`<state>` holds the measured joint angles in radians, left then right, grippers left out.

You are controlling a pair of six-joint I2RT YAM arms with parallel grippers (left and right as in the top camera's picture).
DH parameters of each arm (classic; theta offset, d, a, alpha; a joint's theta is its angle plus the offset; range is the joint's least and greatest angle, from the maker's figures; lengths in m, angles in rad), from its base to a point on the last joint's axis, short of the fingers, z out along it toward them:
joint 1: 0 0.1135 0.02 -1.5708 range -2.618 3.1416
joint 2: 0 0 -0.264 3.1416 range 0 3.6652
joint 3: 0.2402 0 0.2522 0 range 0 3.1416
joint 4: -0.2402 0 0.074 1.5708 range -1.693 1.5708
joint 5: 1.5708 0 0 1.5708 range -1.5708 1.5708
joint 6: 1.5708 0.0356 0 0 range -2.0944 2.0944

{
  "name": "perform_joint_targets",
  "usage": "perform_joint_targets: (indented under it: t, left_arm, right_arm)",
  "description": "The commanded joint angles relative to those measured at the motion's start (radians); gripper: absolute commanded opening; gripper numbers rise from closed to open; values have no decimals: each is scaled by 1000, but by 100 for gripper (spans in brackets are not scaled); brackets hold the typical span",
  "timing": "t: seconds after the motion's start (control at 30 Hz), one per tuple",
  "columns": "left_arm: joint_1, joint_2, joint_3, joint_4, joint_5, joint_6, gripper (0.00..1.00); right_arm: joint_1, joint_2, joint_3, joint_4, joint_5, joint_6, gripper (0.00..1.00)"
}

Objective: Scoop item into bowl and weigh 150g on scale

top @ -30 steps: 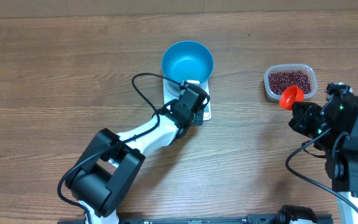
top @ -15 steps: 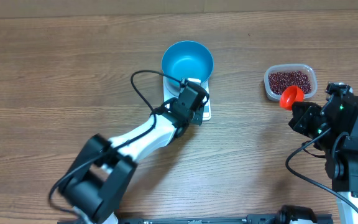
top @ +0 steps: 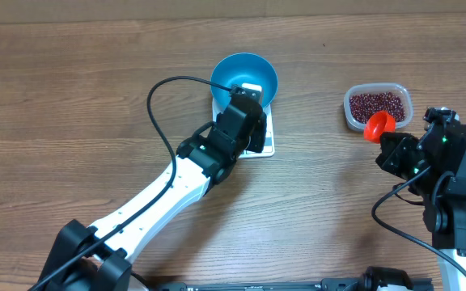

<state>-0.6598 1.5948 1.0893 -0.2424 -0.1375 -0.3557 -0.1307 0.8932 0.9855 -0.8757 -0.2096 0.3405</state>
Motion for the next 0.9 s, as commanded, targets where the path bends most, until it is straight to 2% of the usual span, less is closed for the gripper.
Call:
perform_joint_targets:
  t: [0.0,0.3,0.87]
  left_arm:
    - [-2,52,3,3,27,62,4]
    - [-2,206,3,51,26,91,4]
    - [-3,302,3,63,22,87,4]
  right_arm:
    - [-5,0,35,0,8,6,4]
    - [-5,0,35,-1,8,6,4]
    - [-5,0,35,-2,7,6,4]
